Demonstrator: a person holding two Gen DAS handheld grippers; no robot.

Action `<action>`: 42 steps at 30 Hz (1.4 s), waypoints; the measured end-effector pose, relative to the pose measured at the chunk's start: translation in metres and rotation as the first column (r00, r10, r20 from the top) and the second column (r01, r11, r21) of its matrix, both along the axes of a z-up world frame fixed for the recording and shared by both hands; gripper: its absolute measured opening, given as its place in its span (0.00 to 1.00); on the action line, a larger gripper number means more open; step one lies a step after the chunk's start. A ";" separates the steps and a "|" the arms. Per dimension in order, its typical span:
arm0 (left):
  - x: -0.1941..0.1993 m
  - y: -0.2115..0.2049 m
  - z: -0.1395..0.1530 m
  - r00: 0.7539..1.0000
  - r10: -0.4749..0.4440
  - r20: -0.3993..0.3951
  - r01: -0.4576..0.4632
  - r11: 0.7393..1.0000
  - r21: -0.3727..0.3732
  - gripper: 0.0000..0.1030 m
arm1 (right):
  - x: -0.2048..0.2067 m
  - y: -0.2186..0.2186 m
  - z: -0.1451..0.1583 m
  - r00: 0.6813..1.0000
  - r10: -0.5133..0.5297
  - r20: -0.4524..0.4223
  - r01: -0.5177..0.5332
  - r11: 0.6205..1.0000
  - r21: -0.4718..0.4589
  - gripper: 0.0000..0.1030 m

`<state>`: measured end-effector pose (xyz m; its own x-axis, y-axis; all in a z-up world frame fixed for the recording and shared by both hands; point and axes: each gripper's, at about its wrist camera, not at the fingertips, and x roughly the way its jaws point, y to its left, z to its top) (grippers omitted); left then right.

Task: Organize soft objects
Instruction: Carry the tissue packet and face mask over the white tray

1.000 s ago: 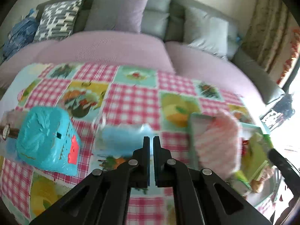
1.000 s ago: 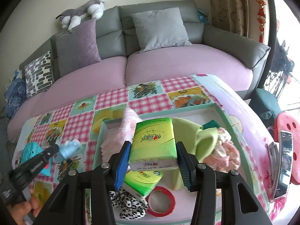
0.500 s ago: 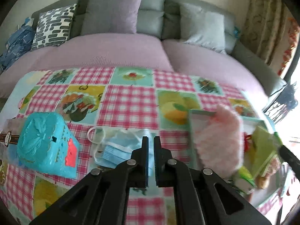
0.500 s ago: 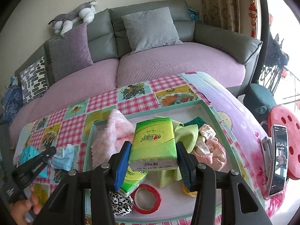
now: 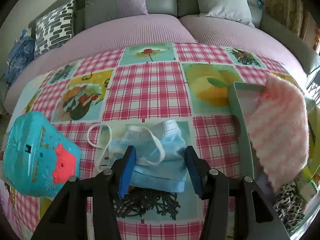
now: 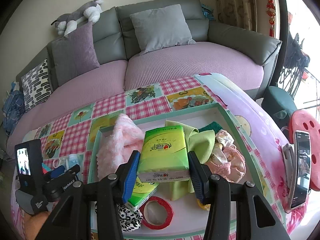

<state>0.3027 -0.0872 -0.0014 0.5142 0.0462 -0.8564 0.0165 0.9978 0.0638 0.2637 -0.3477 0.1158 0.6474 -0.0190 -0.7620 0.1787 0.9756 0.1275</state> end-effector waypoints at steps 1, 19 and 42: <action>0.000 -0.001 -0.001 1.000 0.000 0.001 0.000 1.000 0.006 0.50 | 0.000 0.000 0.000 1.000 -0.001 -0.001 0.001 1.000 0.001 0.49; -0.016 0.009 0.029 0.999 0.000 0.037 0.007 0.981 -0.195 0.11 | 0.001 0.000 -0.005 1.000 -0.001 -0.018 0.001 1.000 -0.004 0.49; -0.047 -0.085 0.027 0.941 -0.337 -0.028 0.309 0.892 -0.329 0.13 | 0.006 -0.004 -0.040 0.983 0.043 -0.177 -0.044 0.999 -0.002 0.49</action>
<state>0.2558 -0.1726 0.0252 0.3818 -0.3899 -0.8379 0.3327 0.9038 -0.2690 0.2698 -0.3517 0.0760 0.5028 0.0012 -0.8644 0.1554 0.9836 0.0918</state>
